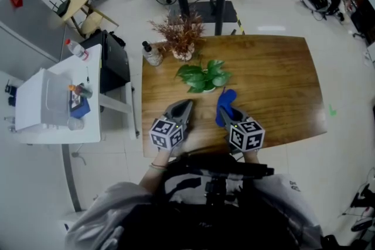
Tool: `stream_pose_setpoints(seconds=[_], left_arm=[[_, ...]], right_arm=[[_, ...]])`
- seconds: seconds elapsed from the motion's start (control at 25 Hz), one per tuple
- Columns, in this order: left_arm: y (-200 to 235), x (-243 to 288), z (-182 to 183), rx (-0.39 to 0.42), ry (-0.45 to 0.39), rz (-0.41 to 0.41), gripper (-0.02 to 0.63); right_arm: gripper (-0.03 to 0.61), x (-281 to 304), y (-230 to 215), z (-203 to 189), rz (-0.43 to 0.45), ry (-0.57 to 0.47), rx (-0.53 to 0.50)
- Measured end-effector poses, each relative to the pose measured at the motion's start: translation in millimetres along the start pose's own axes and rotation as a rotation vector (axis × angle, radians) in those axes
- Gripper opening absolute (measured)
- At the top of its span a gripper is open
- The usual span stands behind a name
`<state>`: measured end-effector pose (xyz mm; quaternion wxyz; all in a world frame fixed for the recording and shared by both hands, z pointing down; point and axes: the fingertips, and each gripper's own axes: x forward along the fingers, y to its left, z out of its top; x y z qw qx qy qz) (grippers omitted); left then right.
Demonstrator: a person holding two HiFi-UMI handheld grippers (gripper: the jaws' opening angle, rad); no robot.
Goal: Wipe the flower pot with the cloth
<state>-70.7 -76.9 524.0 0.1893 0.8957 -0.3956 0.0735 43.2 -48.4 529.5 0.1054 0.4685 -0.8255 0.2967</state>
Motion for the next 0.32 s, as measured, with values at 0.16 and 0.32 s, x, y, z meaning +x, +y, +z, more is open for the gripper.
stream_pose_setpoints(seconds=[0.16,0.32], left_arm=[[1.7,-0.9,-1.1,-0.010,0.000,0.001,0.006],[3.3,-0.9,-3.9,-0.019,0.001,0.003,0.006]], right_arm=[[0.054,1.5,1.1,-1.8,0.000,0.007,-0.006],[0.054,3.4,2.1,-6.5,0.003,0.015,-0.007]])
